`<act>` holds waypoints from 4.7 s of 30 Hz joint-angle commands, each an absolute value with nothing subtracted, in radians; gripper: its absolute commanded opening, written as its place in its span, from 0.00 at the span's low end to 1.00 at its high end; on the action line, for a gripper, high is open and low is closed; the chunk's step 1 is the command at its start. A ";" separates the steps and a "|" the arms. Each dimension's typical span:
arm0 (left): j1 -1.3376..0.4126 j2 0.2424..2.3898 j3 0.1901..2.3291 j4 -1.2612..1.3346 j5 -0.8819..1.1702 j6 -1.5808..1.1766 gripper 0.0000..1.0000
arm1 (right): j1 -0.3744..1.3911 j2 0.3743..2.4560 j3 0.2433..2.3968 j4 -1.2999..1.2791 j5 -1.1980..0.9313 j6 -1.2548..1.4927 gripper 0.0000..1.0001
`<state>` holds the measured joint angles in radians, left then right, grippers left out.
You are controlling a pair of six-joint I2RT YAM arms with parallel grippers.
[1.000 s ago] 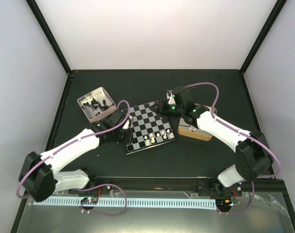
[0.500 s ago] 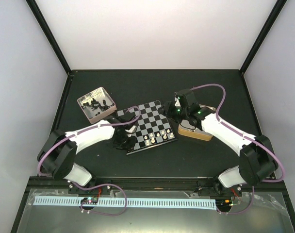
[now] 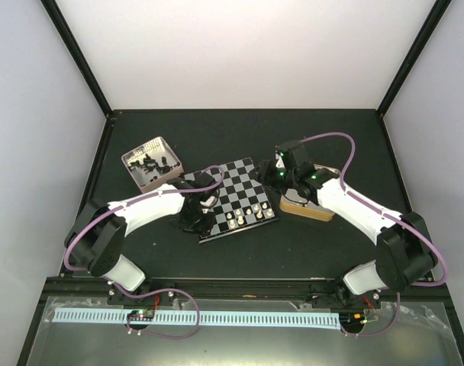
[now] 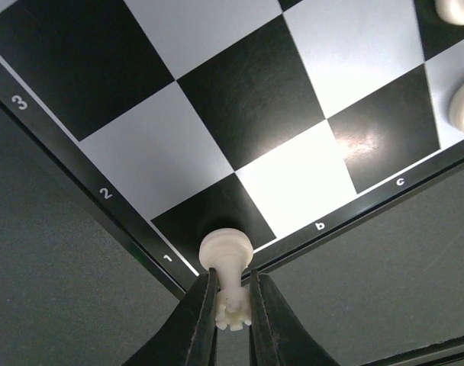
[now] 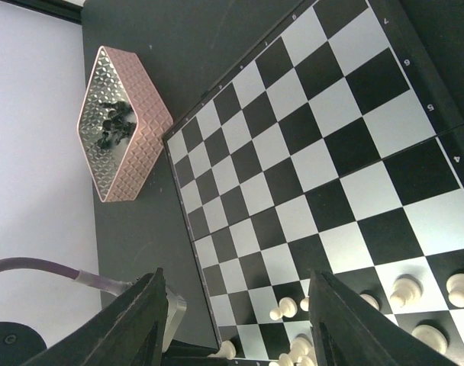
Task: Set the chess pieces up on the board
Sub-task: Place the chess piece on the chessboard, then pick up the chess piece from the storage box.
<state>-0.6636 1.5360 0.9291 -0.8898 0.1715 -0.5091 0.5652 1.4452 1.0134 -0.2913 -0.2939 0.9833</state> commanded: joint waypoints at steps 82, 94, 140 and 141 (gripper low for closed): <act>-0.669 0.898 0.800 -0.283 0.216 -0.420 0.74 | 0.095 1.833 1.149 -0.578 0.101 0.388 0.37; -0.670 0.913 0.801 -0.281 0.221 -0.424 0.74 | 0.096 1.810 1.141 -0.575 0.068 0.417 0.42; -0.670 0.916 0.799 -0.321 0.221 -0.435 0.74 | 0.097 1.834 1.090 -0.507 0.074 0.690 0.20; -0.669 0.915 0.799 -0.321 0.222 -0.436 0.74 | 0.096 1.832 1.087 -0.508 0.072 0.687 0.17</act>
<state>-0.6636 0.9215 0.7555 -0.3092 0.2100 -0.4255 0.1001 1.8122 1.0828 -0.5030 0.0917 0.6834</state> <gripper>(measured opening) 0.741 0.205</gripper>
